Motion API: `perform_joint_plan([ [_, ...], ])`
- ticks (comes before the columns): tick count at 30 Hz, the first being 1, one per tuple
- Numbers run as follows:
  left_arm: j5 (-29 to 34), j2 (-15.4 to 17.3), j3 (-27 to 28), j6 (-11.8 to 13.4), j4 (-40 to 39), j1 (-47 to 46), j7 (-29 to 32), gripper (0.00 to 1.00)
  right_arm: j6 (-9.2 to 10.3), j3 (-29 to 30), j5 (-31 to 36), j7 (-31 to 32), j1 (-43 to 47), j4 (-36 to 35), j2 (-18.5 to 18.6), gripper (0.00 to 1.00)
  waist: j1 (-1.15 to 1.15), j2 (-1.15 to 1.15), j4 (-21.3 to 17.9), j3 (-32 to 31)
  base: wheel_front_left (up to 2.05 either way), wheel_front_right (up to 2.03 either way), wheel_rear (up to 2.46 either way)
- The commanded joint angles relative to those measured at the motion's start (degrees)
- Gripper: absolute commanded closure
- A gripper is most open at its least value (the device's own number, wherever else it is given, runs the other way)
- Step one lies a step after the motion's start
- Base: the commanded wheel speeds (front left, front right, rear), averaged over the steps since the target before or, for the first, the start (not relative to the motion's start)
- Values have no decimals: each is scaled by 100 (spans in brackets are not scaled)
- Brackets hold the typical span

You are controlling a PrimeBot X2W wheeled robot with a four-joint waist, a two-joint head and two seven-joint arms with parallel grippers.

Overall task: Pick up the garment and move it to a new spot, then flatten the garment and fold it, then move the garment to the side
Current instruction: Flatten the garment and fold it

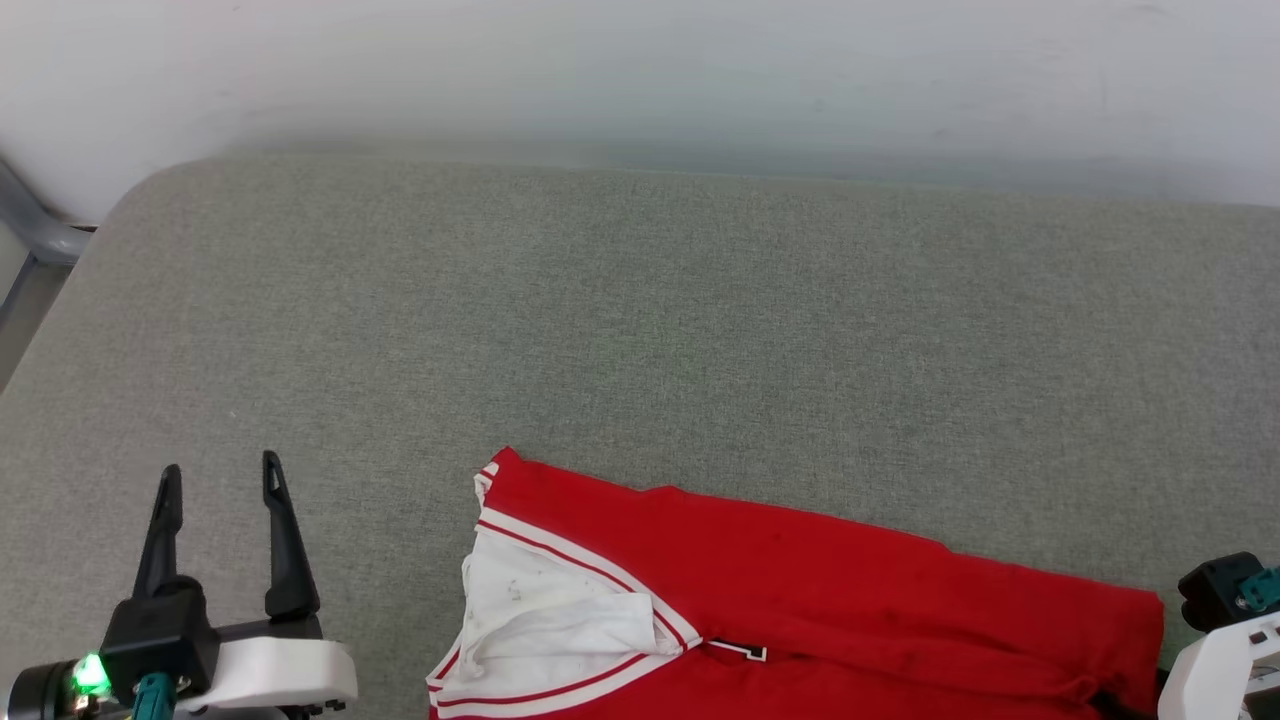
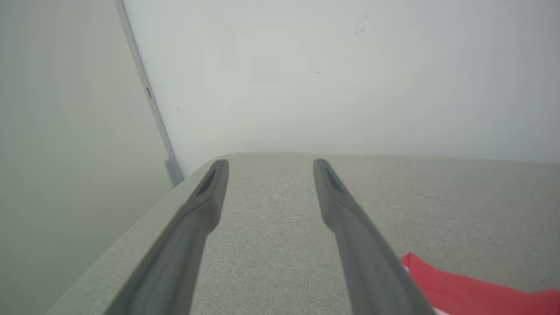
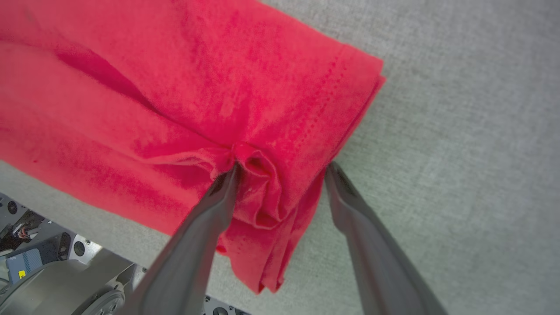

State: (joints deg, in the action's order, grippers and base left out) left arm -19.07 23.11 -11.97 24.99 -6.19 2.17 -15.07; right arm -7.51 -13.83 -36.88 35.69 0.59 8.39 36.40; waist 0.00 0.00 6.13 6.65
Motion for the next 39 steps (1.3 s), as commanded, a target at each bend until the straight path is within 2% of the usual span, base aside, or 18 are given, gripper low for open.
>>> perform_joint_plan([
  [1,246,-186,202,-58,-100,124,-11,0,5,-56,-24,-11,-58,94,-60,0,0,0,3,23,0,0,0],
  [4,624,-591,631,-204,-284,333,-11,0,5,-192,-61,-30,-28,251,-146,0,0,0,15,46,0,0,0],
  [9,1037,-1068,1192,-580,-422,541,-11,0,2,-391,-137,-114,-58,419,-260,0,0,0,9,62,0,0,0],
  [10,1098,-1152,1291,-653,-428,573,-11,0,1,-432,-147,-142,-68,443,-267,34,0,0,8,62,0,0,0],
  [11,1163,-1215,1371,-733,-420,591,-11,0,-4,-453,-159,-196,-81,452,-269,80,0,0,7,62,0,0,0],
  [12,1214,-1264,1427,-818,-389,611,-11,0,-4,-465,-173,-252,-99,466,-277,100,0,0,4,62,0,0,0],
  [15,1360,-1415,1594,-1010,-365,625,-11,0,-2,-442,-188,-412,-195,505,-260,100,0,0,-11,53,0,0,0],
  [23,1684,-1563,1773,-1401,-301,713,-11,0,9,3,-291,-680,-406,709,167,100,0,0,-64,-56,0,0,0],
  [30,1847,-1633,1707,-1528,-302,782,-12,0,8,443,-109,-666,-444,1096,563,100,0,0,-83,-121,0,0,0],
  [35,1922,-1638,1610,-1560,-253,798,-12,0,8,603,-109,-643,-420,1331,509,100,0,0,-110,-175,0,0,0],
  [39,1877,-1655,1594,-1577,-221,834,-12,0,7,606,-241,-689,-362,1014,438,100,0,0,-194,-242,0,0,0],
])
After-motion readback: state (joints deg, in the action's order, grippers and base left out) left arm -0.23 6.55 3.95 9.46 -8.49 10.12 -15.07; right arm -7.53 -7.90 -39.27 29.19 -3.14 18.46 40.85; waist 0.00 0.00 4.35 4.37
